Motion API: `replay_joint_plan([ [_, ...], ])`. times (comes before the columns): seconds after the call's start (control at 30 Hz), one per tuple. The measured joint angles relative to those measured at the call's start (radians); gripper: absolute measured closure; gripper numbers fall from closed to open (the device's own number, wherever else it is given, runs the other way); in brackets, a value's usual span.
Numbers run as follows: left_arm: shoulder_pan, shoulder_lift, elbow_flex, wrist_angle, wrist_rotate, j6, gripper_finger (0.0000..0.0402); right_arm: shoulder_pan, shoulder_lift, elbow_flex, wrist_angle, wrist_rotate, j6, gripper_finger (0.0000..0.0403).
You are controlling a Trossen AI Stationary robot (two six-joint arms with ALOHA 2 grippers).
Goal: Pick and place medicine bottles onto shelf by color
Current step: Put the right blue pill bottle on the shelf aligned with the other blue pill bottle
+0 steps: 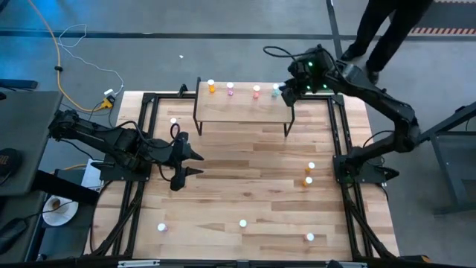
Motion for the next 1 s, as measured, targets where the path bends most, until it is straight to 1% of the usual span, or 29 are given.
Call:
replay_joint_plan([
  [0.07, 0.0, 0.0, 0.0, 0.0, 0.0, 0.0, 0.0199, 0.0, 0.034, 0.043, -0.059, 0.001, -0.001, 0.0284],
  [0.13, 0.0, 0.0, 0.0, 0.0, 0.0, 0.0, 0.0199, 0.001, 0.059, 0.054, -0.098, 0.002, -0.001, 0.0284],
  [0.27, 0.0, 0.0, 0.0, -0.001, 0.0, 0.0, 0.0199, 0.013, 0.08, 0.016, -0.095, 0.006, 0.012, 0.0284],
  [0.47, 0.0, 0.0, 0.0, 0.0, 0.0, 0.019, 0.0199, 0.023, 0.081, -0.092, -0.042, 0.027, 0.034, 0.0284],
  [0.57, 0.0, 0.0, 0.0, 0.0, -0.011, 0.026, 0.0199, 0.029, 0.081, -0.111, 0.0, 0.028, 0.034, 0.0284],
  [0.7, 0.0, 0.0, 0.0, 0.0, -0.019, 0.026, 0.0199, 0.029, 0.081, -0.123, 0.006, 0.028, 0.034, 0.0284],
  [0.87, 0.0, 0.0, 0.0, 0.0, -0.018, 0.026, 0.0199, 0.029, 0.081, -0.174, 0.058, 0.02, 0.034, 0.0284],
  [1.0, 0.0, 0.0, 0.0, 0.0, -0.018, 0.026, 0.0199, 0.027, 0.081, -0.194, 0.064, 0.017, 0.037, 0.0284],
])
